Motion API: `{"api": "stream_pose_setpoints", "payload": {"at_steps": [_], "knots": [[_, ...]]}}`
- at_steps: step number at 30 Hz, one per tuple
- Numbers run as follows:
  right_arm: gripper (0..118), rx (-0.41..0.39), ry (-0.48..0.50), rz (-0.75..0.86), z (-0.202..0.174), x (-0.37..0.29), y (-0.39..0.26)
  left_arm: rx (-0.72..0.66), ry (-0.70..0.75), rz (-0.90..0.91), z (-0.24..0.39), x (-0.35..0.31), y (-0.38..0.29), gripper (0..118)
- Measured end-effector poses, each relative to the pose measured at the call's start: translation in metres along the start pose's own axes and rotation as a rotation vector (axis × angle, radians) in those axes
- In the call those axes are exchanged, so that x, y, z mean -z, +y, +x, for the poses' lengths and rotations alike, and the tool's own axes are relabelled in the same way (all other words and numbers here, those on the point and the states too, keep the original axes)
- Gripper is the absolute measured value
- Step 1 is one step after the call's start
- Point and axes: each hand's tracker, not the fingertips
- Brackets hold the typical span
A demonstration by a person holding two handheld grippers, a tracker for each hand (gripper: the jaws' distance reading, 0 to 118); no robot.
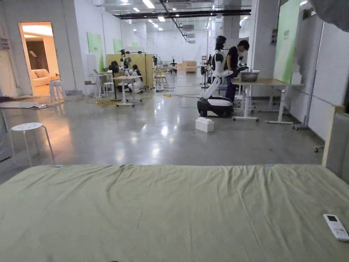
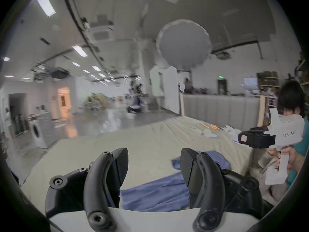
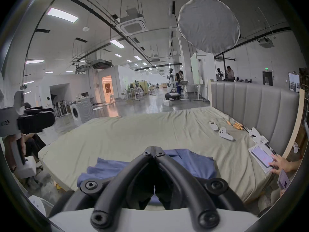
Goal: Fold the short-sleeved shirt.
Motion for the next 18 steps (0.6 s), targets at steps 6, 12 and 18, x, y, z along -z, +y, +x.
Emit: {"api": "stream_pose_setpoints", "payload": {"at_steps": [6,12,18], "knots": [[0,-0.008,0.001,0.037,-0.014,-0.020,0.007,-0.011,0.212,0.057,-0.015,-0.069,-0.005,16],[0,-0.063,-0.007,0.027,-0.022,-0.025,0.004,-0.019,0.222,-0.016,-0.012,-0.079,-0.014,0],[0,-0.088,0.005,0.031,-0.025,-0.023,0.008,-0.051,0.207,-0.050,-0.017,-0.067,-0.014,0]]}}
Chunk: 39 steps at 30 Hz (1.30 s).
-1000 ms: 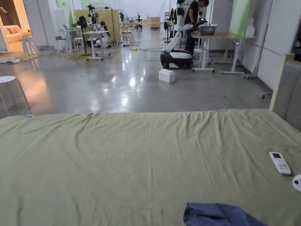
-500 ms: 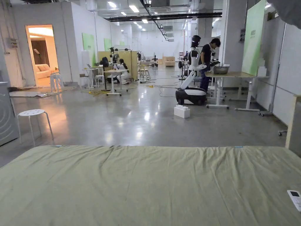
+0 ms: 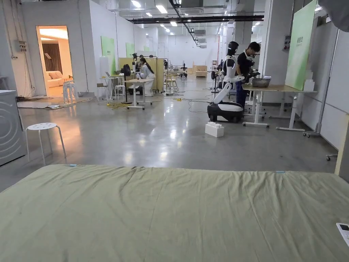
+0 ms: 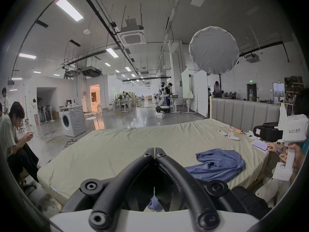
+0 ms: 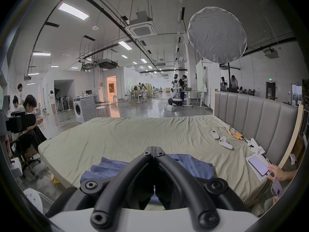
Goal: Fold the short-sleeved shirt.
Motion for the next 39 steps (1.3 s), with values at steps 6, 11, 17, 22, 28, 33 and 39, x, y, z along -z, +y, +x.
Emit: {"api": "stream_pose_setpoints", "payload": {"at_steps": [6,11,17,22,28,33,39], "knots": [[0,0.008,-0.006,-0.001,0.002,0.003,-0.003,0.020,-0.016,-0.004,0.002,0.007,0.000,0],[0,0.008,0.003,-0.023,0.002,0.007,-0.008,-0.057,-0.049,-0.077,0.000,0.026,-0.002,0],[0,0.002,0.008,-0.074,0.004,0.020,-0.022,-0.155,-0.140,-0.178,-0.016,0.085,-0.001,0],[0,0.042,-0.004,-0.135,0.012,0.029,-0.040,-0.225,-0.203,-0.412,-0.022,0.188,-0.030,80],[0,0.040,-0.048,-0.223,0.027,0.026,-0.058,-0.144,-0.170,-0.617,-0.008,0.311,-0.104,95],[0,0.070,-0.134,-0.279,0.044,0.010,-0.069,0.539,0.332,-1.079,-0.029,0.372,-0.154,83],[0,0.072,-0.195,-0.338,0.057,0.001,-0.081,0.554,0.364,-1.144,-0.004,0.377,-0.178,68]]}}
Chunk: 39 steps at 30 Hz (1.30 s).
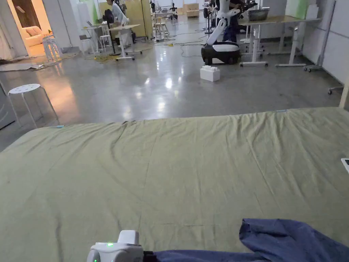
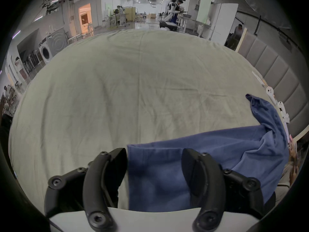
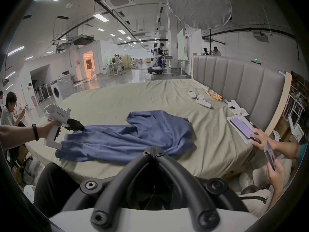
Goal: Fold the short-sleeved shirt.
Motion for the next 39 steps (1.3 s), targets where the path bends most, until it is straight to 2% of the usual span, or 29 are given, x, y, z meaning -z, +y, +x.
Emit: {"api": "stream_pose_setpoints", "payload": {"at_steps": [1,4,6,11,12,13,14,16,17,18,20,23,25,28,31,35,36,38,39], "knots": [[0,0.005,-0.001,-0.007,0.001,0.001,-0.001,0.050,0.019,0.001,0.006,-0.005,-0.001,66],[0,0.017,0.005,-0.025,0.000,0.006,-0.003,0.081,0.007,-0.015,0.021,-0.008,0.004,25],[0,0.026,0.018,-0.036,0.001,0.012,-0.003,0.099,0.029,-0.051,0.026,-0.005,0.011,19],[0,0.042,0.117,-0.005,0.010,0.053,0.036,0.070,-0.027,-0.138,0.010,0.005,0.024,18],[0,0.050,0.171,-0.008,0.014,0.067,0.049,-0.289,-0.675,0.227,0.038,0.003,0.043,18],[2,0.056,0.246,-0.046,0.019,0.088,0.065,-0.283,-0.670,0.218,0.038,0.004,0.045,18],[24,0.025,0.279,-0.054,0.024,0.111,0.081,-0.275,-0.670,0.209,0.039,0.004,0.047,18],[82,-0.059,0.287,-0.082,0.025,0.158,0.109,-0.248,-0.653,0.195,0.042,0.003,0.051,18],[104,-0.109,0.280,-0.128,0.024,0.188,0.121,-0.231,-0.646,0.192,0.043,0.003,0.052,18],[106,-0.144,0.259,-0.173,0.025,0.215,0.130,-0.229,-0.644,0.190,0.043,0.002,0.053,18],[96,-0.199,0.204,-0.276,0.026,0.273,0.141,-0.235,-0.651,0.184,0.041,0.003,0.054,18],[95,-0.292,0.115,-0.365,0.036,0.353,0.142,-0.228,-0.676,0.191,0.037,0.006,0.054,18],[96,-0.332,0.105,-0.438,0.047,0.394,0.140,-0.225,-0.702,0.170,0.032,0.010,0.055,18],[95,-0.318,0.081,-0.507,0.063,0.435,0.130,-0.267,-0.738,0.129,0.030,0.012,0.060,18],[90,-0.300,0.133,-0.527,0.065,0.452,0.119,-0.215,-0.703,0.151,0.037,0.008,0.058,18],[87,-0.352,0.123,-0.536,0.054,0.457,0.106,-0.209,-0.676,0.197,0.042,0.006,0.052,18],[82,-0.355,0.123,-0.528,0.053,0.453,0.107,-0.217,-0.675,0.200,0.042,0.006,0.051,18],[46,-0.340,0.178,-0.528,0.049,0.442,0.111,-0.227,-0.675,0.188,0.042,0.006,0.055,18],[25,-0.366,0.186,-0.525,0.044,0.437,0.110,-0.224,-0.674,0.178,0.041,0.005,0.058,18]]}}
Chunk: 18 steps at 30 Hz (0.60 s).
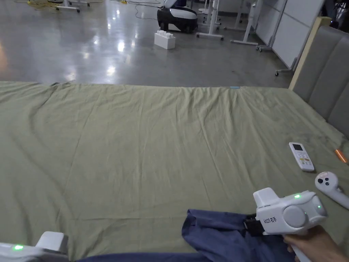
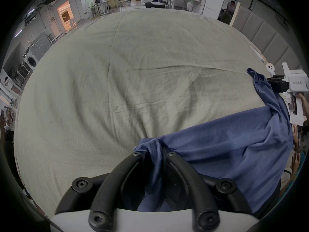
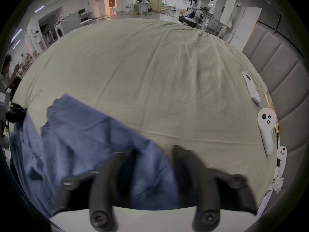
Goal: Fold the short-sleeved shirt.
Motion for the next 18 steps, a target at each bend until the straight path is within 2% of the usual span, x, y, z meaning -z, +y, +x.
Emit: {"api": "stream_pose_setpoints", "payload": {"at_steps": [1,3,5,6,8,10,12,15,18], "knots": [[5,-0.035,0.005,-0.008,-0.007,-0.001,-0.001,-0.004,0.002,-0.010,0.000,0.000,0.002,18],[5,-0.019,0.000,-0.022,-0.013,-0.003,-0.003,-0.001,0.005,-0.015,0.001,0.000,0.001,18],[4,0.105,0.047,-0.006,-0.011,-0.018,-0.006,0.013,0.026,0.011,-0.006,-0.004,0.001,17],[4,0.168,0.063,0.037,-0.009,-0.033,-0.009,-0.008,-0.012,0.034,-0.011,-0.010,-0.001,15],[4,0.245,0.072,0.186,-0.007,-0.077,-0.014,-0.078,-0.010,0.228,-0.018,-0.054,-0.011,8],[4,0.276,0.105,0.290,-0.004,-0.122,-0.018,-0.124,-0.101,0.406,-0.024,-0.102,-0.015,8],[4,0.292,0.101,0.388,-0.002,-0.175,-0.023,-0.146,-0.186,0.503,-0.030,-0.155,-0.016,6],[4,0.339,0.084,0.537,-0.003,-0.254,-0.027,-0.146,-0.215,0.620,-0.036,-0.230,-0.018,5],[4,0.330,0.072,0.713,-0.004,-0.342,-0.027,-0.135,-0.238,0.788,-0.044,-0.319,-0.023,4]]}}
